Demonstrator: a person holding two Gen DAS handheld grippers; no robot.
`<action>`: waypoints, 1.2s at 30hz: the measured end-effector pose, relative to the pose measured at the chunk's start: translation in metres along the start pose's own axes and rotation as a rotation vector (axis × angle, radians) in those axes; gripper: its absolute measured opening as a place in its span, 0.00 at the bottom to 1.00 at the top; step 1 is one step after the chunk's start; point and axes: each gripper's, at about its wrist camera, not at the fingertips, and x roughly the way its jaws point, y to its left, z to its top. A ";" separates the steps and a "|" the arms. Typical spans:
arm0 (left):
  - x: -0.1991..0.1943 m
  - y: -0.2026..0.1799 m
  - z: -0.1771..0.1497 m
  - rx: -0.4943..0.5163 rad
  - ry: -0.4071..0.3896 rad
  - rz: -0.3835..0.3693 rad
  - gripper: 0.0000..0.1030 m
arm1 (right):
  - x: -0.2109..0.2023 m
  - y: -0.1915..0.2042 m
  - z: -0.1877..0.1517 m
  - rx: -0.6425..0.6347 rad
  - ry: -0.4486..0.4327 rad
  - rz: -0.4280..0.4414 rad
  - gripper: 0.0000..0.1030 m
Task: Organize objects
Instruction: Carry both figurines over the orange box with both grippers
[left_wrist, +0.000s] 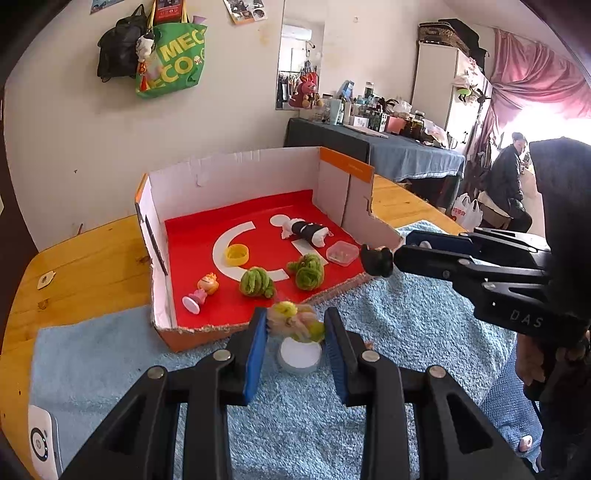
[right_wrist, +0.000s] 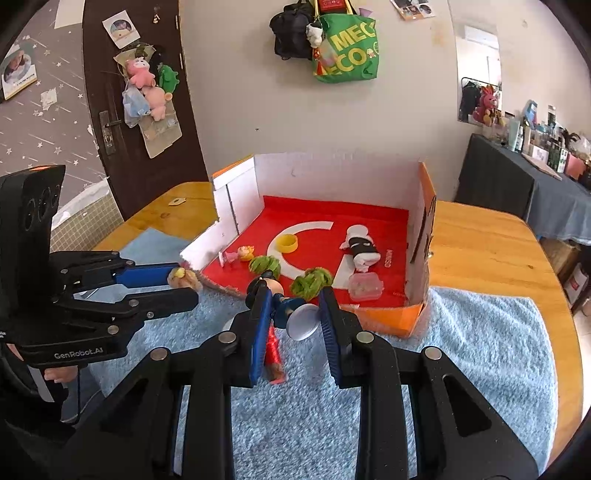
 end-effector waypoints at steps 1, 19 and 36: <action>0.001 0.000 0.002 0.000 0.000 0.002 0.32 | 0.002 -0.001 0.003 -0.001 0.000 -0.003 0.25; 0.051 0.033 0.075 -0.004 0.027 0.065 0.32 | 0.081 -0.015 0.081 -0.079 0.090 -0.122 0.25; 0.142 0.066 0.108 -0.026 0.191 0.124 0.32 | 0.182 -0.040 0.118 -0.054 0.308 -0.203 0.25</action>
